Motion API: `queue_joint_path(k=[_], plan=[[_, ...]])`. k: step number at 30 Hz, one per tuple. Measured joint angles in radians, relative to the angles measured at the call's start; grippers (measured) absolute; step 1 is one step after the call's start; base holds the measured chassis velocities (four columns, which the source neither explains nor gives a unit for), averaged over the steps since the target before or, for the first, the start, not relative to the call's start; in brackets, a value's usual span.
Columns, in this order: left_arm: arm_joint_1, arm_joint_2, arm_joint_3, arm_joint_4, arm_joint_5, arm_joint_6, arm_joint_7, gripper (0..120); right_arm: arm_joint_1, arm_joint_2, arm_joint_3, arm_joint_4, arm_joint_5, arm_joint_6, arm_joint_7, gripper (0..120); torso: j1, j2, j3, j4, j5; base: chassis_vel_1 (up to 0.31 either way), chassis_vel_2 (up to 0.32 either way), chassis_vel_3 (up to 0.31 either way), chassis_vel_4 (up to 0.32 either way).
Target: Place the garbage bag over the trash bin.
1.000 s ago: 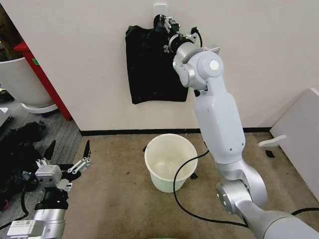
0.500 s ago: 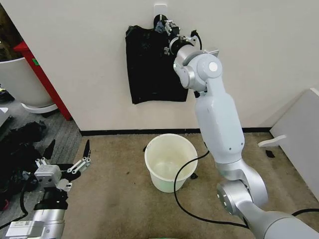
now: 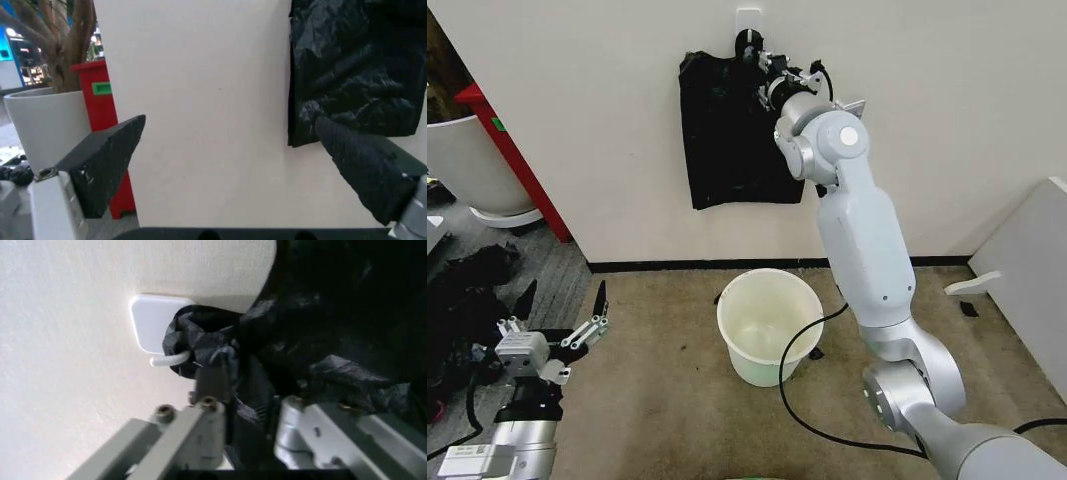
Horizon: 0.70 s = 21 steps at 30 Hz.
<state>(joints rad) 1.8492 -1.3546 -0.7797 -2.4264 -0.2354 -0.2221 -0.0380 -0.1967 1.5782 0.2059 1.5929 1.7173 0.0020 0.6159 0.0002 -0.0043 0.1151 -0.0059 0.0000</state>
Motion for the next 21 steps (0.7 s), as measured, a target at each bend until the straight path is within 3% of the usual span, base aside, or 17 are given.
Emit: queue_joint_path(k=[3, 21], plan=[[0.0, -0.001, 0.0, 0.002, 0.001, -0.002, 0.0, 100, -0.004, -0.002, -0.002, 0.006, -0.002, 0.0, 0.0, 0, 0.0, 0.0, 0.0, 0.0, 0.0, 0.0, 0.0, 0.0, 0.0], [-0.002, -0.002, 0.002, 0.009, 0.012, -0.015, 0.003, 100, -0.081, -0.04, -0.043, 0.076, -0.009, 0.001, -0.002, 0, 0.0, 0.0, 0.0, 0.0, 0.0, 0.0, 0.0, 0.0, 0.0]])
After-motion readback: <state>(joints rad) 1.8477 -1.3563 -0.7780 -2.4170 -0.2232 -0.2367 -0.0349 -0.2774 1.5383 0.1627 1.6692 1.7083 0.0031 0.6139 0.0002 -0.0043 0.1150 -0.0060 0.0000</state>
